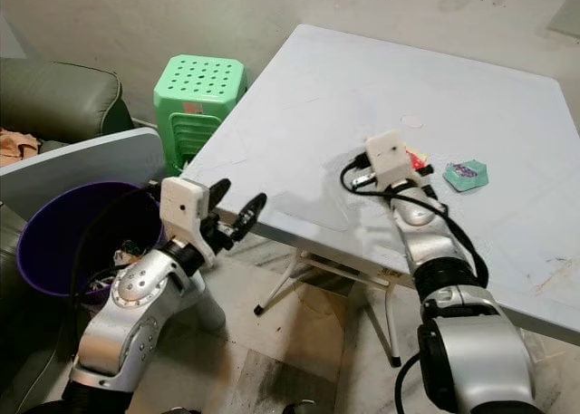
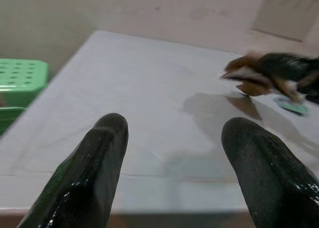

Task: Picking trash to rubbish bin

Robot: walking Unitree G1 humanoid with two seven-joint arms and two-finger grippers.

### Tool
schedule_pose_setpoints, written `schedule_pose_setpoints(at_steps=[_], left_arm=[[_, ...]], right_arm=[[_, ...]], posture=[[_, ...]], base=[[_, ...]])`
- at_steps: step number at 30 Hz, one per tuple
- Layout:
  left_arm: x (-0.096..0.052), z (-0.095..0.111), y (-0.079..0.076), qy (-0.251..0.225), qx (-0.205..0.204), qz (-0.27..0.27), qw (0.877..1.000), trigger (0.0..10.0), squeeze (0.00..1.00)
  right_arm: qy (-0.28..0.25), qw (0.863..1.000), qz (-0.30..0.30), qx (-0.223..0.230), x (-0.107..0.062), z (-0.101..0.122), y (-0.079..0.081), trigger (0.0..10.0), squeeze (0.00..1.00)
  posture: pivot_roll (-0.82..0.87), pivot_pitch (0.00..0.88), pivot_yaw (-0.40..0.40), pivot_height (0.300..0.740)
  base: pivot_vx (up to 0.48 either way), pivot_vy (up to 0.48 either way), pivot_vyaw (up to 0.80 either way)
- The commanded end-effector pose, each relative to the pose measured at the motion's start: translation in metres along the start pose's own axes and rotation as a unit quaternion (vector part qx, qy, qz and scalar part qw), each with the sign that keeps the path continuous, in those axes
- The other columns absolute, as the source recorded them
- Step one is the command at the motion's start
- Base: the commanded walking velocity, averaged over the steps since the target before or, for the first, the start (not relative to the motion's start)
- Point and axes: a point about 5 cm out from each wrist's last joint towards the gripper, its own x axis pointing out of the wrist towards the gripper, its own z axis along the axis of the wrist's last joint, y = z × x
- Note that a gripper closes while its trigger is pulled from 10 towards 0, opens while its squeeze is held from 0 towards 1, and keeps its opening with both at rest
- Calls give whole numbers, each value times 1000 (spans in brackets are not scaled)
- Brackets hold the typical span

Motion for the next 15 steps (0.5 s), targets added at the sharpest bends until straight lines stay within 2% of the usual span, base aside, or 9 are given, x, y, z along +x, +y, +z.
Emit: schedule_pose_setpoints(at_steps=[1, 4, 6, 8, 11, 13, 14, 15], left_arm=[[5, 2, 4, -3, 4, 14, 1000, 10000, 0], [9, 4, 9, -7, 3, 23, 1000, 10000, 0], [10, 4, 10, -8, 3, 26, 1000, 10000, 0], [12, 5, 14, -8, 11, 32, 999, 10000, 0], [12, 8, 19, -18, 22, 40, 999, 10000, 0], [12, 9, 22, -21, 18, 46, 999, 10000, 0], [10, 10, 24, -24, 13, 48, 999, 10000, 0], [10, 10, 25, -25, 11, 47, 999, 10000, 0]], right_arm=[[-42, 998, -4, 54, -3, 9, -7, 10000, 0], [-90, 991, 12, 102, -10, 15, -6, 10000, 0], [-103, 988, 20, 111, -12, 17, -5, 10000, 0], [-138, 984, 22, 111, -22, 20, -3, 10000, 0], [-161, 975, 45, 149, -40, 18, 5, 10000, 0], [-166, 971, 44, 163, -52, 15, 12, 10000, 0], [-167, 968, 35, 182, -63, 13, 18, 10000, 0], [-167, 968, 32, 186, -66, 12, 20, 10000, 0]], posture=[[43, 62, -84, 740], [31, 55, -75, 740], [28, 54, -72, 740], [24, 49, -65, 740], [16, 43, -52, 740], [13, 43, -47, 740], [8, 42, -40, 740], [8, 42, -40, 740]], base=[[0, 0, 0], [0, 0, 0], [0, 0, 0], [0, 0, 0], [0, 0, 0], [0, 0, 0], [0, 0, 0], [0, 0, 0]])
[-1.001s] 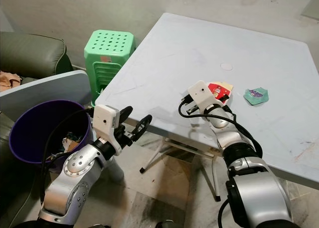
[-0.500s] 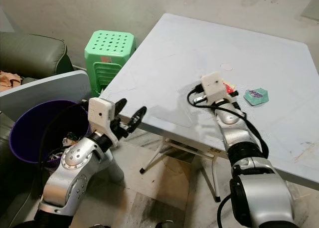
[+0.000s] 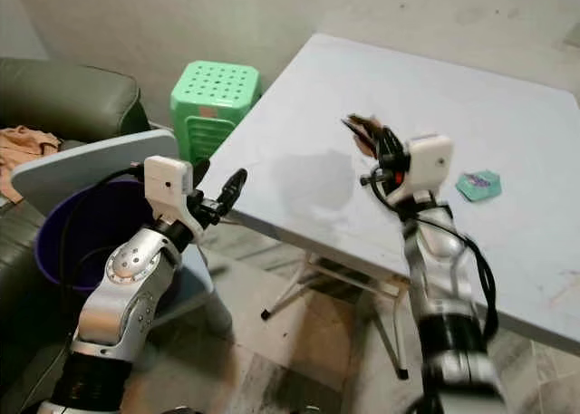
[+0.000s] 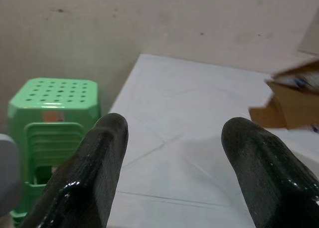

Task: Picking trash to rubbish bin

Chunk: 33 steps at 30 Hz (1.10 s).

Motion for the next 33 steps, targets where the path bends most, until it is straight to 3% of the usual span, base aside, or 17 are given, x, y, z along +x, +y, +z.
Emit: schedule_pose_setpoints(at_steps=[1, 6, 12, 18, 23, 33], left_arm=[[-1, 0, 1, -3, -4, -4, 1000, 10000, 0], [-6, 0, 7, -12, -15, -8, 1000, 10000, 0], [-6, 5, 14, -29, -12, 3, 1000, 10000, 0], [-7, 4, 16, -45, -24, 19, 999, 10000, 0], [-19, -8, 15, -53, -13, 27, 998, 10000, 0], [-23, -11, 22, -59, -15, 57, 997, 10000, 0]], right_arm=[[-24, 1000, -2, 19, -4, 11, 4, 10000, 0], [-32, 998, -27, 43, -28, 18, 10, 10000, 0], [-31, 996, -64, 57, -39, 24, 10, 10000, 0], [9, 996, -80, 30, -49, 16, 9, 10000, 0], [51, 994, -97, 16, -64, 0, 11, 10000, 0], [61, 993, -105, 12, -66, -3, 15, 10000, 0]], posture=[[6, 43, -38, 740], [-4, 44, -27, 740], [-15, 42, -18, 740], [-17, 39, -21, 740], [-16, 33, -22, 740], [-15, 21, -21, 740]], base=[[0, 0, 0], [0, 0, 0], [0, 0, 0], [0, 0, 0], [0, 0, 0], [0, 0, 0]])
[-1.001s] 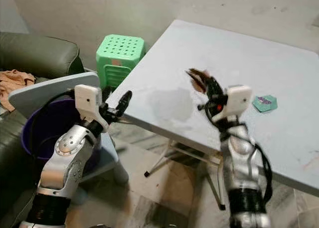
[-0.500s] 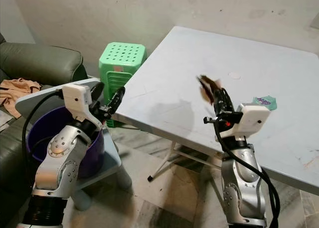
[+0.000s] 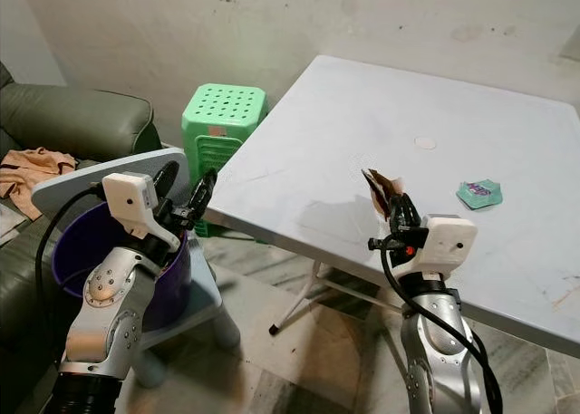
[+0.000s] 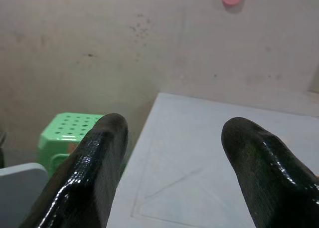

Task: Picking trash to rubbish bin

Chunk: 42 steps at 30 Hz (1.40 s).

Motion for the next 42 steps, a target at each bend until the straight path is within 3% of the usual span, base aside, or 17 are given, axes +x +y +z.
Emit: schedule_pose_setpoints(at_steps=[1, 4, 9, 21, 31, 42], left_arm=[[2, -3, 3, 12, -5, 24, 1000, 10000, 0], [4, -4, 2, 18, -3, 27, 999, 10000, 0], [7, -7, 0, 28, 45, 45, 998, 10000, 0], [-3, -19, -17, 49, 27, -9, 998, 10000, 0], [8, -4, -5, 25, 24, -1, 999, 10000, 0], [7, -4, -1, 28, 24, 3, 999, 10000, 0]], right_arm=[[-3, 1000, -2, -6, 1, 5, 2, 10000, 0], [-1, 1000, -2, -8, 3, 4, 1, 10000, 0], [3, 1000, -4, -22, 8, 3, 0, 10000, 0], [21, 999, -4, -31, 4, -3, 6, 10000, 0], [22, 999, 0, -37, 12, -1, 7, 10000, 0], [29, 999, 5, -30, 14, -2, 11, 10000, 0]], posture=[[-13, 19, -23, 740], [-11, 13, -22, 740], [-11, 11, -20, 740], [-11, 27, -21, 740], [-7, 25, -22, 740], [1, 34, -25, 740]], base=[[0, 0, 0], [0, 0, 0], [0, 0, 0], [0, 0, 0], [0, 0, -614], [0, 0, -736]])
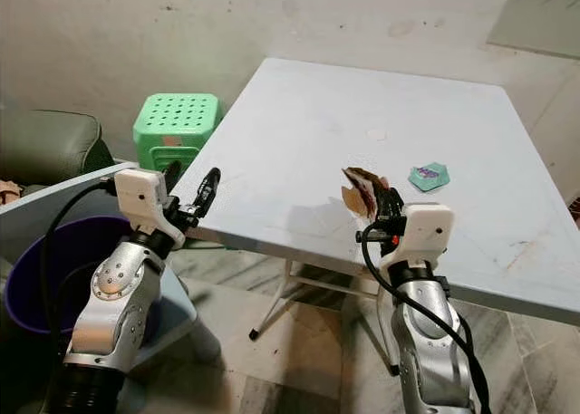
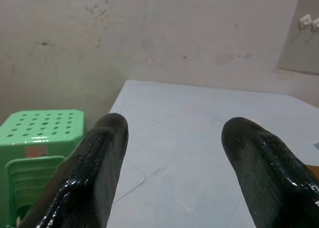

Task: Picking trash to rubbish bin

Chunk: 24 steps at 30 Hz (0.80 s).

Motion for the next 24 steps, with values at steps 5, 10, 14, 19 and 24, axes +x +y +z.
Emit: schedule_pose_setpoints(at_steps=[5, 10, 14, 19, 24], left_arm=[[0, 0, -2, 4, -3, -2, 1000, 10000, 0], [1, 0, -1, 6, -6, 1, 1000, 10000, 0], [2, -1, -1, 10, -7, 2, 1000, 10000, 0], [2, -2, -1, 14, -8, 4, 1000, 10000, 0], [2, -3, 0, 17, -9, 8, 1000, 10000, 0]], right_arm=[[-6, 1000, 5, 9, -1, 1, 2, 10000, 0], [1, 1000, 14, -21, -1, 0, 1, 10000, 0], [3, 999, 23, -30, -1, -1, 3, 10000, 0], [4, 999, 25, -30, -1, -1, 3, 10000, 0], [8, 999, 28, -27, 0, -2, 4, 10000, 0]], posture=[[1, 37, -28, 740], [0, 37, -29, 740], [-1, 40, -31, 740], [-1, 40, -32, 740], [0, 37, -36, 740]], base=[[0, 0, -139], [0, 0, 138], [0, 0, 800], [0, 0, 800], [0, 0, 800]])
